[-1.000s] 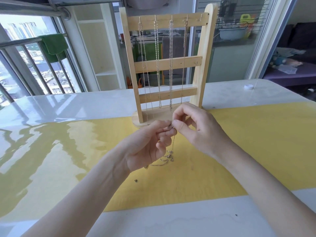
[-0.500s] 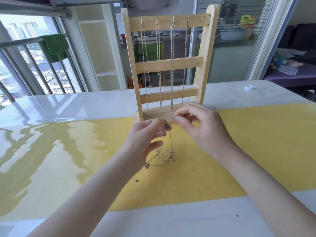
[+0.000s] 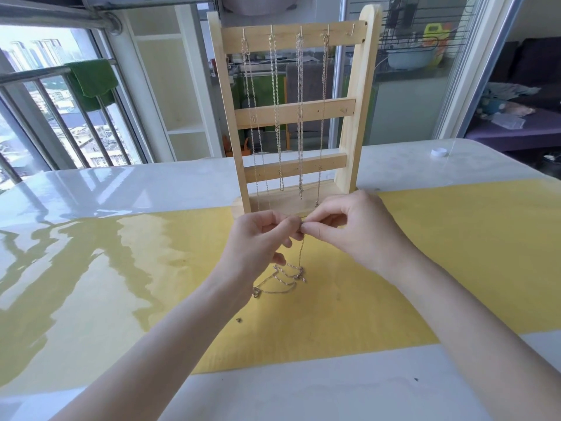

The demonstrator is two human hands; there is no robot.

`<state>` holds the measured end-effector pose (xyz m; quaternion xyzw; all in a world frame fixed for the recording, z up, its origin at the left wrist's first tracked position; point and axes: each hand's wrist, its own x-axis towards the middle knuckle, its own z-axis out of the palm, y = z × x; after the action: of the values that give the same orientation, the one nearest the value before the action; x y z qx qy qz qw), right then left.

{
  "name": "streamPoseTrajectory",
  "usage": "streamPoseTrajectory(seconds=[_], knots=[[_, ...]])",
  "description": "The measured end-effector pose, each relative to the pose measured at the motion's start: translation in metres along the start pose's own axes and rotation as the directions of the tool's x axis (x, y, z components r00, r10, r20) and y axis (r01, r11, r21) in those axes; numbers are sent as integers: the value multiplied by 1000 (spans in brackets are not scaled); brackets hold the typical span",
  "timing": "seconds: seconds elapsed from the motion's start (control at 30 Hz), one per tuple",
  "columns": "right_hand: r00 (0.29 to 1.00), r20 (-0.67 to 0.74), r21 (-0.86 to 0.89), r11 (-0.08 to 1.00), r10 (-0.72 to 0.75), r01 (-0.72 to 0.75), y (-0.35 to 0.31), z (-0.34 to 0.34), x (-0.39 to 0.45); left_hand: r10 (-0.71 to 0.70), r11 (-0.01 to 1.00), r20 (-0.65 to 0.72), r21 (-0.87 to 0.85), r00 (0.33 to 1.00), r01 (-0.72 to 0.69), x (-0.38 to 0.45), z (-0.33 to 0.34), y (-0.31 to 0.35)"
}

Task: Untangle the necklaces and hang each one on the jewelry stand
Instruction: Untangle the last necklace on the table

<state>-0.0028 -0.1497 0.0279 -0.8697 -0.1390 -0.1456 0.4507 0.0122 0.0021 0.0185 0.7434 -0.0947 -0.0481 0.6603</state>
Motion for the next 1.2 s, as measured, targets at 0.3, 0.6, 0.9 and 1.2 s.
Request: streamPoseTrajectory(seconds=[0.3, 0.6, 0.9, 1.2], knots=[[929, 49, -448, 823, -367, 349, 10, 12, -2, -142, 988, 86, 78, 986, 135, 3, -2, -1], [831, 141, -544, 659, -538, 520, 15, 20, -6, -468, 793, 357, -234, 809, 562, 2, 0, -11], [850, -137, -431, 803, -509, 411, 20, 18, -6, -279, 844, 310, -372, 909, 386, 5, -2, -7], [924, -294, -3, 967, -244, 254, 30, 11, -4, 4, 968, 81, -249, 997, 16, 6, -9, 3]])
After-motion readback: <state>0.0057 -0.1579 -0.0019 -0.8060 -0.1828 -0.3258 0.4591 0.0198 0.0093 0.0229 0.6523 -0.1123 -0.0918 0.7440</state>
